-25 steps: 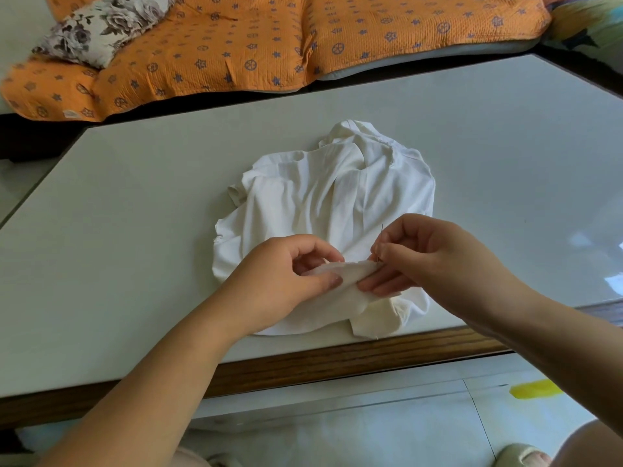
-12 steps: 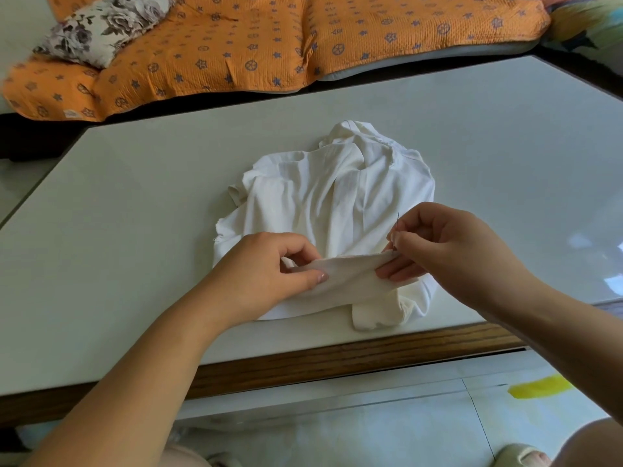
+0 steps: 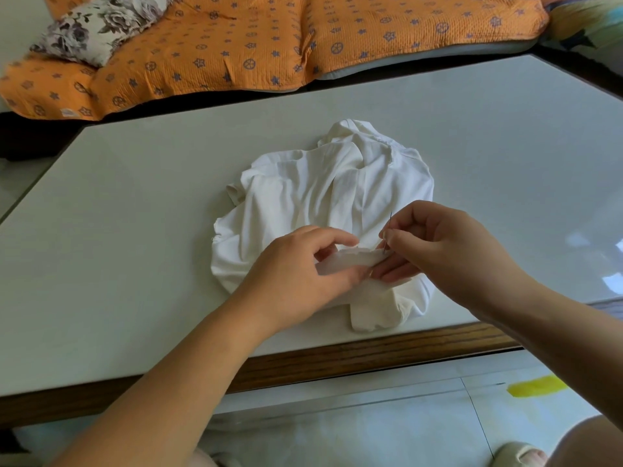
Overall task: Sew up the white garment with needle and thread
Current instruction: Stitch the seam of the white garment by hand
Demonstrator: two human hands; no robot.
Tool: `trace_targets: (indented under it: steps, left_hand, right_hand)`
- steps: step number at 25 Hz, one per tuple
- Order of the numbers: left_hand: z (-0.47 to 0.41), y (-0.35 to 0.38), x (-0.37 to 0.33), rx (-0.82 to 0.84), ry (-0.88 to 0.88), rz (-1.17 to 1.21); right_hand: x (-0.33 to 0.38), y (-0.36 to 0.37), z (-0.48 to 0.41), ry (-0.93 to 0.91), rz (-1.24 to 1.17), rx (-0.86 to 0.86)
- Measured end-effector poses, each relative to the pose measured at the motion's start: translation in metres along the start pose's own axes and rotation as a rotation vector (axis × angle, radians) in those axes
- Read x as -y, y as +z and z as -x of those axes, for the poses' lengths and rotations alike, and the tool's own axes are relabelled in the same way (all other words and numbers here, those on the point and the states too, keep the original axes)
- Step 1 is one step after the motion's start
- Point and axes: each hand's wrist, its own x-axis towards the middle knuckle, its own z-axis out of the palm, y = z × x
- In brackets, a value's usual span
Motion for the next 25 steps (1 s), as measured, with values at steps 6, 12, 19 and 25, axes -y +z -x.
trace_targets:
  steps: [6,12,19,25]
  left_hand:
    - [-0.0050,0.0064,-0.0021,-0.103,0.057,0.098]
    - [-0.0051,0.0096,0.0001,-0.162,0.133,0.203]
    - [-0.0030,0.0078,-0.0006,-0.009,-0.039,0.387]
    - [-0.0031,0.0062,-0.0021,0.019,-0.119,0.489]
  right_hand:
    - [-0.0014,0.0009,-0.0005,-0.024,0.004,0.007]
    - [-0.0023,0.0018,-0.0029,-0.031,0.004,0.003]
    - [-0.0042,0.0041,-0.0027,-0.041,-0.029,-0.011]
    - [-0.0071,0.0041,-0.0023,-0.058,-0.023,-0.015]
